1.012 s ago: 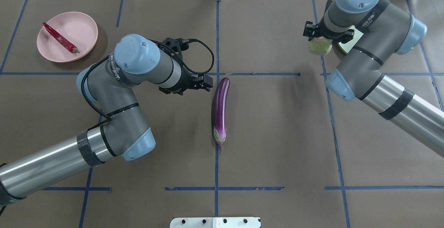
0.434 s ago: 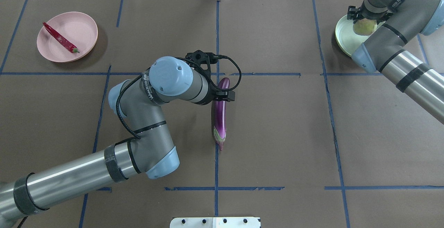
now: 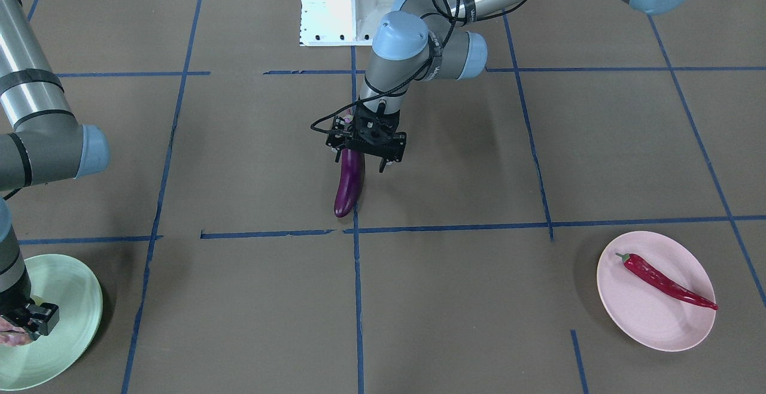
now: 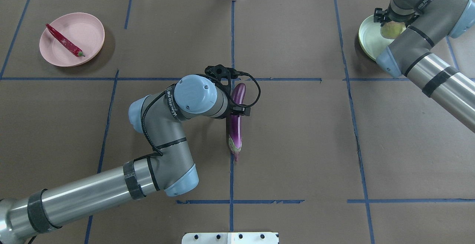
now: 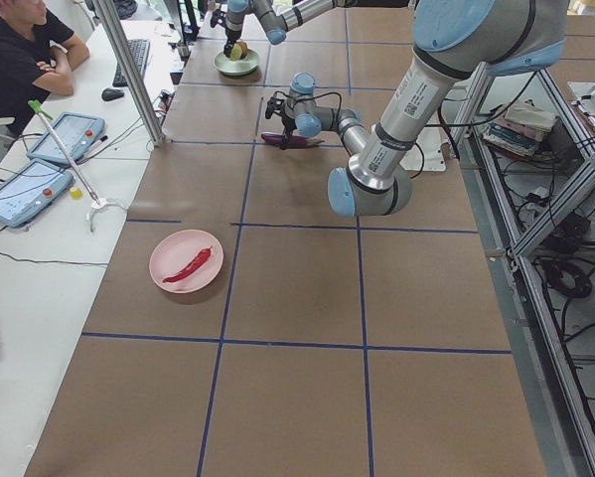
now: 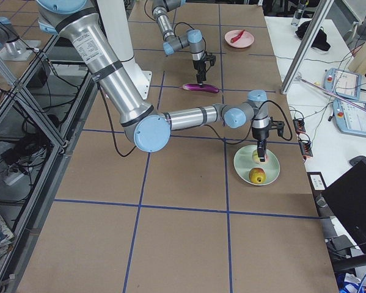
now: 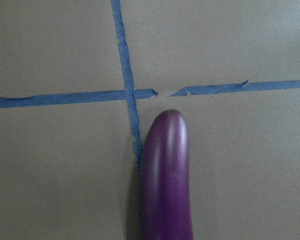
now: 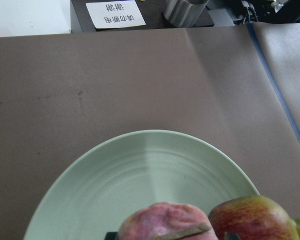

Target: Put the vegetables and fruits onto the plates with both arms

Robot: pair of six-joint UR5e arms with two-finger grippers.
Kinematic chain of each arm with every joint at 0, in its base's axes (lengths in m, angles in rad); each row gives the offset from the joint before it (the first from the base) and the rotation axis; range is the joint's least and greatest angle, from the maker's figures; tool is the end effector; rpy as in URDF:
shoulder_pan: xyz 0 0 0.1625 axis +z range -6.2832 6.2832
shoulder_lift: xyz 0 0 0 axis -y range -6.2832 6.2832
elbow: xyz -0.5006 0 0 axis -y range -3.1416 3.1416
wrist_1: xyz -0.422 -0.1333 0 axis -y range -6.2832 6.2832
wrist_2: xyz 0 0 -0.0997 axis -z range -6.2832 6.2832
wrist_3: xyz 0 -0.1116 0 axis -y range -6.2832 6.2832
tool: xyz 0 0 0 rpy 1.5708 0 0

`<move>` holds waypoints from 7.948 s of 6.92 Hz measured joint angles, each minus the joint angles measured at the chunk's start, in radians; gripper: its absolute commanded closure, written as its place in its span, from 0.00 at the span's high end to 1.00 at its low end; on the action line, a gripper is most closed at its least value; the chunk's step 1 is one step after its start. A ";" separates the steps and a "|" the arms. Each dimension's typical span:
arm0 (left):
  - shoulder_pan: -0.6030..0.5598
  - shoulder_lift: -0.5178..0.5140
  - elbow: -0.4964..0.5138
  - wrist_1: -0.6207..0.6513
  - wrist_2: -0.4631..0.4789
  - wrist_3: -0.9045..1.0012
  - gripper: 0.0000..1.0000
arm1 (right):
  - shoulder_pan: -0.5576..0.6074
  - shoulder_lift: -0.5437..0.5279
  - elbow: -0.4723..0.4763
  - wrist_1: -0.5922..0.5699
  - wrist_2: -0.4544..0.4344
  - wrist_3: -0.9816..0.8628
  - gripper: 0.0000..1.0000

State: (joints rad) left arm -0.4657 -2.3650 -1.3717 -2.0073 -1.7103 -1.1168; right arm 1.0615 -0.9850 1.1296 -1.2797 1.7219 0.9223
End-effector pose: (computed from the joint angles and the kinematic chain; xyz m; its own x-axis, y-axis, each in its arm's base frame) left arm 0.7089 -0.4881 0.2480 0.5606 0.2043 -0.8025 0.1026 0.9445 0.3122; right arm -0.3036 -0.7826 0.5768 0.8549 0.3062 0.4188 -0.3963 0.9064 0.1461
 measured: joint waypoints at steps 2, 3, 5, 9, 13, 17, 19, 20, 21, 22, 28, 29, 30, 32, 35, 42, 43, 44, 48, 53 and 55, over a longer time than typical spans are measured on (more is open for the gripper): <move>0.001 -0.010 0.013 0.001 0.000 0.006 0.01 | -0.001 0.002 0.002 0.001 0.000 -0.042 1.00; 0.002 -0.012 0.012 0.002 0.000 0.006 0.00 | -0.001 0.006 0.009 -0.001 0.002 -0.057 1.00; -0.014 -0.007 -0.012 0.037 0.000 0.004 0.00 | 0.016 0.018 0.061 -0.012 0.077 -0.067 1.00; -0.365 0.170 -0.103 0.115 -0.087 0.022 0.00 | 0.069 -0.091 0.287 -0.013 0.290 -0.052 1.00; -0.650 0.189 0.242 0.029 -0.217 0.107 0.08 | 0.056 -0.195 0.435 -0.012 0.316 0.013 1.00; -0.648 0.166 0.399 -0.154 -0.220 0.009 1.00 | 0.036 -0.199 0.450 -0.012 0.314 0.028 1.00; -0.649 0.166 0.412 -0.197 -0.221 0.004 1.00 | 0.034 -0.200 0.458 -0.013 0.316 0.029 1.00; -0.660 0.166 0.409 -0.207 -0.234 0.005 1.00 | 0.034 -0.203 0.473 -0.026 0.323 0.028 1.00; -0.688 0.171 0.401 -0.220 -0.285 0.014 1.00 | 0.036 -0.206 0.503 -0.066 0.339 0.025 1.00; -0.731 0.202 0.360 -0.229 -0.374 0.047 1.00 | 0.041 -0.213 0.556 -0.135 0.359 0.017 1.00; -0.986 0.622 -0.021 -0.166 -0.576 0.745 1.00 | 0.348 -0.534 0.723 -0.312 0.633 -0.527 1.00; -1.047 0.632 -0.043 -0.082 -0.610 0.881 1.00 | 0.393 -0.589 0.723 -0.313 0.658 -0.619 1.00; -1.096 0.635 -0.089 0.058 -0.625 1.001 1.00 | 0.416 -0.633 0.722 -0.314 0.672 -0.692 1.00; -1.142 0.681 -0.257 0.432 -0.630 1.164 1.00 | 0.428 -0.699 0.731 -0.315 0.680 -0.752 1.00; -1.137 0.933 -0.509 0.634 -0.630 1.208 1.00 | 0.427 -0.737 0.748 -0.325 0.681 -0.780 1.00; -1.092 1.022 -0.578 0.641 -0.627 1.206 1.00 | 0.415 -0.847 0.774 -0.387 0.647 -0.931 1.00; -1.091 1.022 -0.567 0.640 -0.625 1.206 1.00 | 0.415 -0.865 0.777 -0.383 0.645 -0.932 1.00; -1.091 1.019 -0.553 0.640 -0.624 1.206 1.00 | 0.416 -0.873 0.782 -0.379 0.645 -0.925 1.00; -1.090 0.998 -0.523 0.640 -0.623 1.203 1.00 | 0.416 -0.862 0.836 -0.366 0.641 -0.858 1.00; -1.090 0.986 -0.532 0.647 -0.626 1.203 1.00 | 0.413 -0.860 0.818 -0.362 0.600 -0.860 1.00; -1.090 0.989 -0.530 0.648 -0.628 1.203 1.00 | 0.413 -0.861 0.815 -0.364 0.584 -0.856 1.00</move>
State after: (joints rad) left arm -1.5559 -1.3763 -1.9021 -1.3596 -2.3380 0.0865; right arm 1.4742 -1.8460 1.9449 -1.6434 2.3058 0.0660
